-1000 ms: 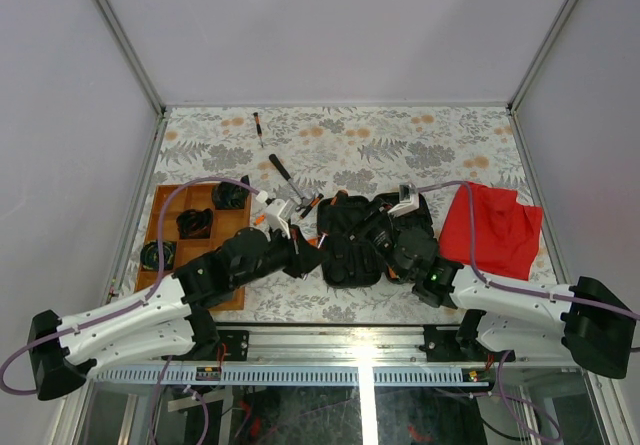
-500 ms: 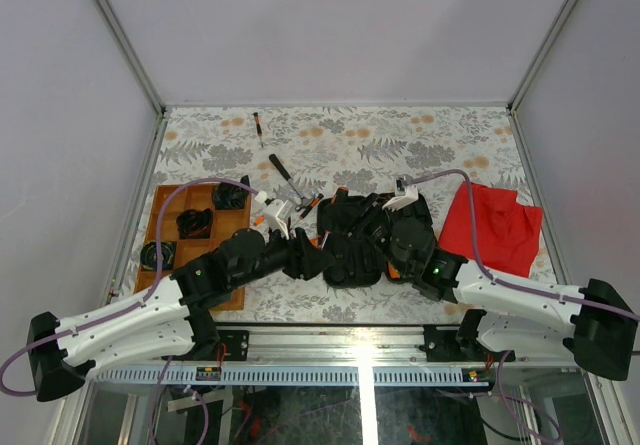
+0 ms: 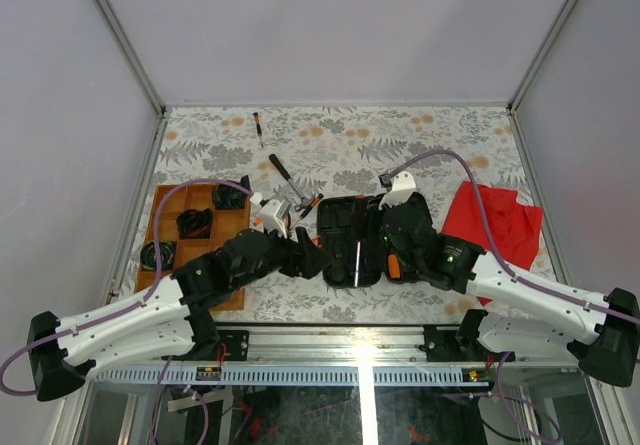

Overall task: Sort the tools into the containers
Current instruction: Pick up the screwdriver from the center of the board, then place the screwdriver in the storage box.

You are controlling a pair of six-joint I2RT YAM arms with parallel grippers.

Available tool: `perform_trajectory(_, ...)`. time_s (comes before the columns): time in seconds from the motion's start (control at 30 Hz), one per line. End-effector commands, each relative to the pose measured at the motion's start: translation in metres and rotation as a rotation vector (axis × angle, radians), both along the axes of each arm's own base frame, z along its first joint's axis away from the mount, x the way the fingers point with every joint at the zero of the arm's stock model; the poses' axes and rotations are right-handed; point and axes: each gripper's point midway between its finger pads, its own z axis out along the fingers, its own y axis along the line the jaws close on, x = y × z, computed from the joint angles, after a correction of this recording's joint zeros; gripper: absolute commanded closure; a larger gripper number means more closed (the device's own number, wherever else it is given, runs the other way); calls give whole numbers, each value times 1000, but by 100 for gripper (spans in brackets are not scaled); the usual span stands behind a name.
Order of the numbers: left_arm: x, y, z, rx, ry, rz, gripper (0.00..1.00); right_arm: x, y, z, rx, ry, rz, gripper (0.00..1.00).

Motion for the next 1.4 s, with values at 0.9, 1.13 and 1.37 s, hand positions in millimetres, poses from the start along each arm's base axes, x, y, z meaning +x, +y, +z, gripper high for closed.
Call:
perform_trajectory(0.9,78,16,-108,166,272,184,32,-1,-81,-64,-179,239,39,100)
perform_trajectory(1.13,83,1,-129,222,323,129,43,-3,-86,-67,-204,236,35,100)
perform_trajectory(1.37,77,-1,-146,251,384,116,51,2,-94,-69,-254,232,7,100)
